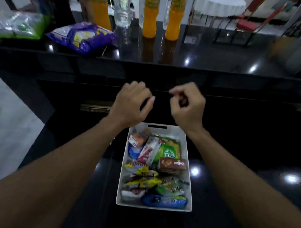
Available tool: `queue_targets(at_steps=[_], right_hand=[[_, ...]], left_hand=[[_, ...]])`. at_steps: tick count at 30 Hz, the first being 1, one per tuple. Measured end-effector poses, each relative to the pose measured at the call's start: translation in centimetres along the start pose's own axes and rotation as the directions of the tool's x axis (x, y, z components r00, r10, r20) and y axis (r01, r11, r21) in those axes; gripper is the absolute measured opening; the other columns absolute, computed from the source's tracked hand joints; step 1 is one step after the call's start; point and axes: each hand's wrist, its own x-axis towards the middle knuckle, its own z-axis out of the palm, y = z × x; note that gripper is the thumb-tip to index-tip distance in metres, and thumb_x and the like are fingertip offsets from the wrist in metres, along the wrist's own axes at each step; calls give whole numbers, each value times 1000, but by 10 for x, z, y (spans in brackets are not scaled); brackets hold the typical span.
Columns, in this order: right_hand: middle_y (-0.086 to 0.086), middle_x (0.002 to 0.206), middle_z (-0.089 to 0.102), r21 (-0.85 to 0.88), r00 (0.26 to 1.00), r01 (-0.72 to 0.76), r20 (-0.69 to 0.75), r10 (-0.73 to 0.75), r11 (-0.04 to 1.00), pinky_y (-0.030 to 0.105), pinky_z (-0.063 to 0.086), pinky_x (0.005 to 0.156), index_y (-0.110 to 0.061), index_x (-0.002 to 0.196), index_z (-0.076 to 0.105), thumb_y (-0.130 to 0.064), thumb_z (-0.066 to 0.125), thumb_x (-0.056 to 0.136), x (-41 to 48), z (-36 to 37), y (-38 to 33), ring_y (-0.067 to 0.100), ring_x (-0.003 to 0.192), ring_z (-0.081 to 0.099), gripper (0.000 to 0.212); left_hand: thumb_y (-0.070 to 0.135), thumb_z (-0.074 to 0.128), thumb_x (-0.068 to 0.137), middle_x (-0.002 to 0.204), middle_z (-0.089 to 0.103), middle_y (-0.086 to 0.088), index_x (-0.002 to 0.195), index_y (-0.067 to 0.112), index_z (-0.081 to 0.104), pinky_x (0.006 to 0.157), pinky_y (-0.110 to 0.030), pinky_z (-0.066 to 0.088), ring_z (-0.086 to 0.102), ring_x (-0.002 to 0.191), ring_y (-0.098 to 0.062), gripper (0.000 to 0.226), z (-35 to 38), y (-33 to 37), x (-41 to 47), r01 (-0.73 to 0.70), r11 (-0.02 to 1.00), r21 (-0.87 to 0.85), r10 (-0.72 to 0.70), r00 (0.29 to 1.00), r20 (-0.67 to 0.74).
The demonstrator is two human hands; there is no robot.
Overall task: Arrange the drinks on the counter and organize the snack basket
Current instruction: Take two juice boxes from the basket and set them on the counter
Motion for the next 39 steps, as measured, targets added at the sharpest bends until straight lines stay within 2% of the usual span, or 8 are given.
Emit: queue_targets(at_steps=[3, 6, 8, 11, 14, 26, 33, 39], right_hand=[[7, 82, 65, -199, 893, -234, 342, 291, 952, 29, 49, 69, -8, 94, 73, -5, 63, 89, -64, 5, 15, 17, 71, 59, 11], [23, 90, 62, -433, 550, -440, 563, 617, 787, 51, 45, 80, -2, 99, 64, -14, 57, 99, -106, 16, 30, 36, 83, 57, 13], [18, 83, 55, -558, 451, -406, 567, 689, 724, 49, 33, 75, -8, 86, 56, -23, 57, 101, -120, 24, 35, 34, 78, 48, 21], [7, 85, 64, -595, 427, -418, 538, 727, 686, 31, 46, 63, -12, 94, 70, -35, 66, 93, -127, 31, 38, 21, 75, 60, 23], [-2, 87, 67, -570, 375, -467, 565, 735, 676, 7, 33, 45, -18, 104, 75, -41, 75, 85, -129, 38, 41, 1, 61, 53, 29], [8, 103, 76, -555, 307, -583, 526, 793, 594, 26, 51, 67, -15, 98, 76, -31, 86, 77, -140, 60, 54, 16, 81, 68, 29], [11, 115, 67, -562, 263, -660, 449, 854, 498, 39, 56, 82, -8, 121, 61, -25, 91, 71, -138, 68, 52, 28, 102, 64, 61], [12, 124, 65, -410, 278, -794, 412, 868, 449, 35, 57, 88, -7, 131, 53, -14, 93, 67, -129, 60, 47, 28, 112, 64, 75]], left_hand=[[27, 47, 99, 88, 53, -6, 92, 10, 60, 72, -42, 38, 49, 82, -27, 23, 28, 4, -50, 94, 994, -54, -80, 970, 230], [21, 48, 98, 105, 57, -8, 110, 10, 61, 84, -41, 43, 53, 99, -29, 21, 57, -1, -89, 328, 940, -95, -256, 860, 441], [23, 52, 96, 122, 55, -9, 126, 11, 57, 90, -35, 44, 53, 111, -28, 32, 72, -3, -106, 534, 841, -87, -395, 716, 575], [31, 66, 91, 128, 56, -11, 132, 7, 52, 94, -38, 49, 57, 114, -27, 50, 91, -5, -113, 695, 709, -119, -442, 570, 692], [37, 71, 87, 122, 62, -15, 127, 6, 53, 90, -41, 52, 62, 107, -28, 54, 109, -9, -106, 719, 693, -60, -440, 487, 754], [31, 45, 101, 128, 54, -24, 141, 4, 39, 82, -38, 48, 56, 110, -38, 49, 158, -16, -81, 640, 705, 306, -521, 175, 836], [8, 67, 88, 127, 57, -25, 134, 1, 50, 89, -42, 53, 58, 112, -39, 49, 155, -22, -75, 745, 611, 269, -527, 129, 840], [21, 75, 85, 130, 54, -19, 132, 2, 49, 79, -32, 48, 57, 115, -35, 58, 131, -32, -71, 797, 575, 184, -578, 236, 781]])
